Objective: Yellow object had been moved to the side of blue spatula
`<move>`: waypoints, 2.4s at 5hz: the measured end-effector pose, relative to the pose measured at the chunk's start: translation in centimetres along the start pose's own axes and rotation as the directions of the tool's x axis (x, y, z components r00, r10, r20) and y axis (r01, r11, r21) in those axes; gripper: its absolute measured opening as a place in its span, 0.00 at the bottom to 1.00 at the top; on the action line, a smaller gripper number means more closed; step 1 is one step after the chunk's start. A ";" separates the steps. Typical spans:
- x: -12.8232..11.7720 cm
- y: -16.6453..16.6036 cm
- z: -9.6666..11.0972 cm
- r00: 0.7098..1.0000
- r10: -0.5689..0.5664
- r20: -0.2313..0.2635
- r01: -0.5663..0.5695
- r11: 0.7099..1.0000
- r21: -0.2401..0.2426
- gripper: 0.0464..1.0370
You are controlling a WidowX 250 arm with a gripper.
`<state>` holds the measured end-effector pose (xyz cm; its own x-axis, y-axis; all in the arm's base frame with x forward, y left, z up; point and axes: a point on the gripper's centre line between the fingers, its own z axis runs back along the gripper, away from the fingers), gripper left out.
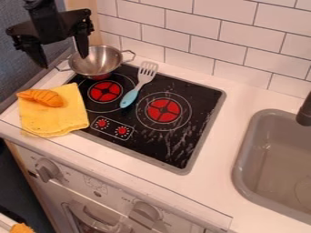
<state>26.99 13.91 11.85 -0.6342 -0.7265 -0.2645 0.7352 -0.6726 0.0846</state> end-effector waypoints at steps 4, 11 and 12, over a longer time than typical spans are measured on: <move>-1.9 -2.7 -3.2 0.986 0.169 0.008 -0.169 0.984 -0.057 0.96; -1.7 -6.0 -9.6 0.980 0.199 0.008 -0.195 0.966 -0.169 0.41; -1.7 -6.0 -9.5 0.980 0.200 0.014 -0.195 0.965 -0.174 0.38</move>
<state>25.89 20.52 2.62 -0.4775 -0.8485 -0.2283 0.8748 -0.4832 -0.0338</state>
